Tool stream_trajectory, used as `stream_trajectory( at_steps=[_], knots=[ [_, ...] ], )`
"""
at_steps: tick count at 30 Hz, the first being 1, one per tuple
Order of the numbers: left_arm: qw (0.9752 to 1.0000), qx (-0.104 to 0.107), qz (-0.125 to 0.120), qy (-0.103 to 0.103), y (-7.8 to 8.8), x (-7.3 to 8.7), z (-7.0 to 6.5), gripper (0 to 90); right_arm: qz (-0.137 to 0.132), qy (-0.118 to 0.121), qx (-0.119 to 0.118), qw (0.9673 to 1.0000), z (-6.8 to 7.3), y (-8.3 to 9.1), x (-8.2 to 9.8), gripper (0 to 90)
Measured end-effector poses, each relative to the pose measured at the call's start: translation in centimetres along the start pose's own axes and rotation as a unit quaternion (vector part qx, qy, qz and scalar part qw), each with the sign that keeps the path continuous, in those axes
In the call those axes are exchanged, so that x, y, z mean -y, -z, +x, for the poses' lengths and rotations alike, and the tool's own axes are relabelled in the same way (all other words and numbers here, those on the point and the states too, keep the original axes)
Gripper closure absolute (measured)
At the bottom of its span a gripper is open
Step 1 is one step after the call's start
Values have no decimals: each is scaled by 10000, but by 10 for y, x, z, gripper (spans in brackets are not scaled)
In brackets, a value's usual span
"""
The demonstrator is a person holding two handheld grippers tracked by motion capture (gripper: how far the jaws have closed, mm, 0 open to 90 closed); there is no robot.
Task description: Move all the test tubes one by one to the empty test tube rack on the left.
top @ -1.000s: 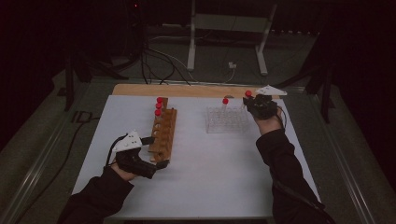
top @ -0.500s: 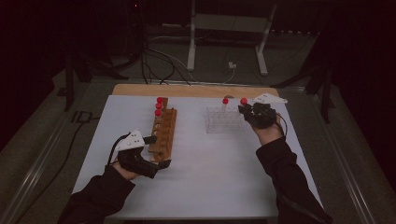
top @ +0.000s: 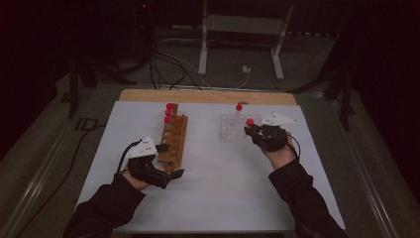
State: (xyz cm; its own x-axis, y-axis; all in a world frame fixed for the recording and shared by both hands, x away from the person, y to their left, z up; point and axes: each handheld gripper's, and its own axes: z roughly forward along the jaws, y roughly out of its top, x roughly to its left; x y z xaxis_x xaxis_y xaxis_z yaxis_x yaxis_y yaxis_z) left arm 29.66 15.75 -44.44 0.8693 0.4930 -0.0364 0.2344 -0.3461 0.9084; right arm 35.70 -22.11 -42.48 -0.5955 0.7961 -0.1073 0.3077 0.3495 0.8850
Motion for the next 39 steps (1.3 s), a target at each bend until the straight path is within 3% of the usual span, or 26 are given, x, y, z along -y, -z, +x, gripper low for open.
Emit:
stream_trajectory(
  at_steps=[11,24,33,39],
  knots=[
    [9999,105,-16,-65,-7,-9,-3,6,69,245,-432,9987,33,2,10,749],
    [9994,292,-26,-178,-23,-21,-11,12,70,494,-930,9944,69,3,14,749],
    [9988,403,-33,-286,-35,-30,-18,18,117,552,-1190,9913,84,2,19,749],
    [9982,479,-55,-363,-46,-36,-24,67,111,578,-1284,9900,91,3,21,749]
  ],
)
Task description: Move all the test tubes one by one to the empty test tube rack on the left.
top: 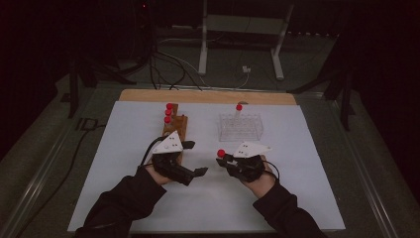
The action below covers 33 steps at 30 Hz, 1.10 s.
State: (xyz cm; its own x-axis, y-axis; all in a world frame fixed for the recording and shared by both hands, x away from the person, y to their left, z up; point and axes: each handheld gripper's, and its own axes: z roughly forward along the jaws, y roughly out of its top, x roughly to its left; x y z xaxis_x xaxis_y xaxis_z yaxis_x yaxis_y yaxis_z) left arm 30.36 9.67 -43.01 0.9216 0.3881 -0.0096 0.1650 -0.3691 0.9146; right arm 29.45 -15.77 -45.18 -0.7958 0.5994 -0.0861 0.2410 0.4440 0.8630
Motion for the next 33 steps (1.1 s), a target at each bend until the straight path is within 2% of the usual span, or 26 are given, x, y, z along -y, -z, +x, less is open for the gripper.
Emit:
stream_trajectory(
  at_steps=[7,12,19,33],
  knots=[
    [10000,5,-44,-71,-11,-5,-3,170,24,32,-87,10000,5,-2,1,749],
    [9999,-2,-70,-150,-19,-7,-5,329,43,36,-107,9999,6,-2,1,749],
    [9998,-11,-60,-186,-27,-10,-6,468,73,57,-142,9999,9,-4,2,748],
    [9997,77,33,-236,-38,-11,-8,699,62,82,-143,9998,9,-3,1,749]
  ],
)
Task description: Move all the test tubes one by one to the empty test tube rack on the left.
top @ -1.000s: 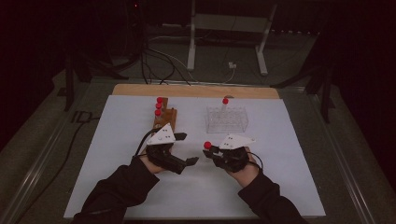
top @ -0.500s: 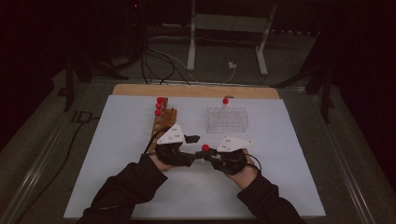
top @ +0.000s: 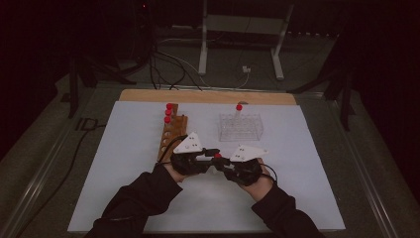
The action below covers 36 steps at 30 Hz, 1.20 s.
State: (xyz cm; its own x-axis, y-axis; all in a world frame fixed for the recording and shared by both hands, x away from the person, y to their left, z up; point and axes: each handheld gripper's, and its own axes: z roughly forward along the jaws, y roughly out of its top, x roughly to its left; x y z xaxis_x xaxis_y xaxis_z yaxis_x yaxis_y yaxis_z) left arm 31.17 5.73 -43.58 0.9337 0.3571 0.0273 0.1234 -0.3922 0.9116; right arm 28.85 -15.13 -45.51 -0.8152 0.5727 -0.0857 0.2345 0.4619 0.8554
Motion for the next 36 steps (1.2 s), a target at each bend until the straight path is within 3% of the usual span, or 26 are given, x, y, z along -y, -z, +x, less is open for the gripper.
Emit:
stream_trajectory(
  at_steps=[6,14,22,27,36],
  knots=[
    [10000,1,77,-28,0,-1,2,715,13,-31,3,10000,-1,-1,0,748],
    [10000,-46,-3,-20,3,-4,2,721,-61,-117,-75,9999,-3,1,-1,723],
    [9997,-249,-28,-38,15,-11,10,721,-221,-93,-60,9997,-4,9,-3,574],
    [9991,-395,-117,-19,25,-15,16,722,-296,-145,-22,9995,-6,13,-5,405],
    [9975,-666,-235,30,43,-23,29,722,-407,-330,38,9986,-8,16,-7,182]
  ],
)
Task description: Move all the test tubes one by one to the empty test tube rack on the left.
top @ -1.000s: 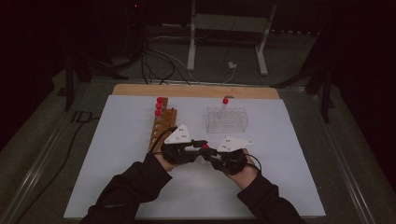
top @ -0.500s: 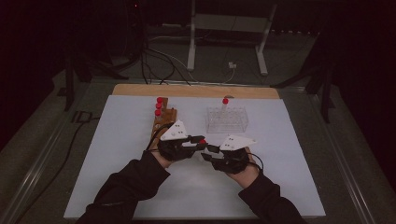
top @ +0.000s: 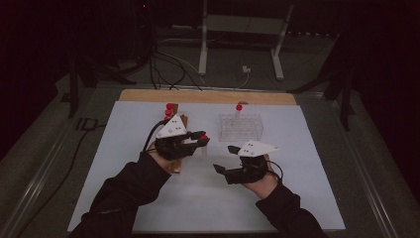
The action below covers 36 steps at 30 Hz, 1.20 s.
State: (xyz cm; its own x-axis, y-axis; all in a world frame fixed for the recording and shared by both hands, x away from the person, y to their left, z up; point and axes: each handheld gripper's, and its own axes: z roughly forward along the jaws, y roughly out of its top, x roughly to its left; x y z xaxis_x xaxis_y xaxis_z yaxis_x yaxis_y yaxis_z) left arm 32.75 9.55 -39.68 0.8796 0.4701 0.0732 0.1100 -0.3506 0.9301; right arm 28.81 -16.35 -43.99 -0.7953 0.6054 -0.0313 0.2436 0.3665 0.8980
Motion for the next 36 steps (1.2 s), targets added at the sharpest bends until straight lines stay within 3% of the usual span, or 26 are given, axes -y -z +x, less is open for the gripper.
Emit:
stream_trajectory(
  at_steps=[9,26,36],
  knots=[
    [9994,-340,-67,65,17,-4,18,723,-62,-132,-36,9999,-5,4,-2,21],
    [9948,-968,-204,256,45,-5,47,723,-237,-150,-100,9996,-9,8,-1,0],
    [9896,-1377,-189,382,57,1,64,722,-262,-135,-116,9995,-9,9,-1,0]
  ],
)
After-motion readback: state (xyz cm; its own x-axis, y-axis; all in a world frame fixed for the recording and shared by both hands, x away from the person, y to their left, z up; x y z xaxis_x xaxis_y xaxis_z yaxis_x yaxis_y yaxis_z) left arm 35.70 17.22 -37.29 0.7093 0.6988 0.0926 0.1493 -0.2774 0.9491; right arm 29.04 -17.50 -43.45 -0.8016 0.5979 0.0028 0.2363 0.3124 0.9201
